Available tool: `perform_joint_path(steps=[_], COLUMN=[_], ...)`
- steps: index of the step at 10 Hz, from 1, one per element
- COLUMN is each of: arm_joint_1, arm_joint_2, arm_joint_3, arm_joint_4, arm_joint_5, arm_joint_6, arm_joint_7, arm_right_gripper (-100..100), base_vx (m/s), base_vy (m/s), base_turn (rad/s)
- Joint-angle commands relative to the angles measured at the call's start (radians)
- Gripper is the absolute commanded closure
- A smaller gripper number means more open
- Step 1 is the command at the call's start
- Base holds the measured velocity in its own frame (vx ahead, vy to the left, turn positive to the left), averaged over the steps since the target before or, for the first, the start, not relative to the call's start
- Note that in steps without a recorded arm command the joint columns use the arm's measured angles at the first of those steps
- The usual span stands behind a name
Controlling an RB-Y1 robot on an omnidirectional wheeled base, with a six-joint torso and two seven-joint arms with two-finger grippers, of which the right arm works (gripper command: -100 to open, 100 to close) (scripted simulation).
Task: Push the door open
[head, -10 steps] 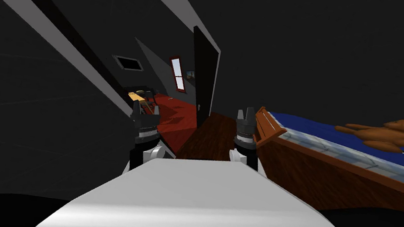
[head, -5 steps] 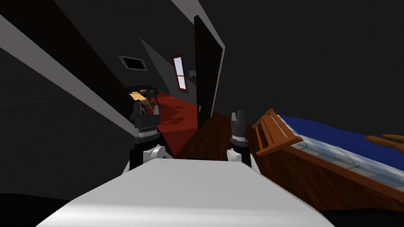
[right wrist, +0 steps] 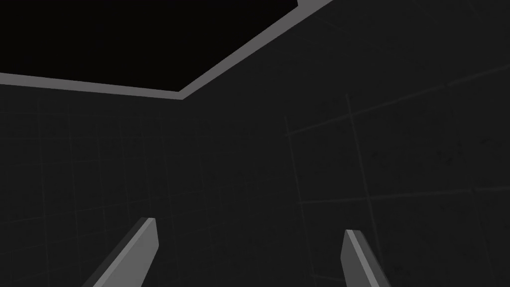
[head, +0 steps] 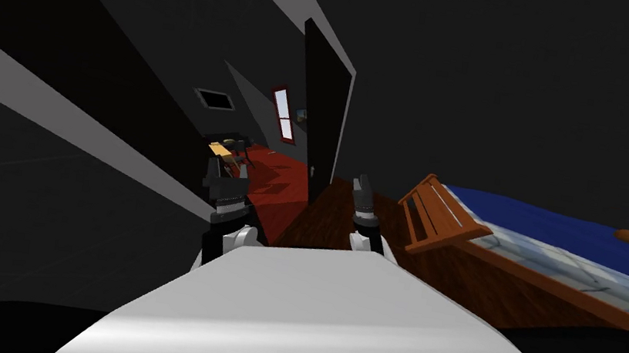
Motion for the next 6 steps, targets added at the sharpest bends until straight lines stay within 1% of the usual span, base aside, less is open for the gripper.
perform_joint_path(steps=[1, 3, 4, 6], arm_joint_1=[-0.009, -0.020, -0.032, -0.044], arm_joint_2=[-0.004, -0.010, -0.015, -0.020], arm_joint_3=[0.010, 0.019, 0.030, 0.040], arm_joint_4=[0.032, 0.068, 0.106, 0.145], arm_joint_5=[0.000, -0.001, -0.003, -0.004], arm_joint_6=[-0.004, -0.007, -0.010, -0.013], arm_joint_7=[-0.001, -0.004, -0.008, -0.011], arm_right_gripper=[-100, -100, -100, -100], base_vx=[0.099, 0.095, 0.106, 0.138], base_vy=[-0.049, -0.045, -0.040, -0.067], base_turn=[0.067, 0.071, 0.118, 0.088])
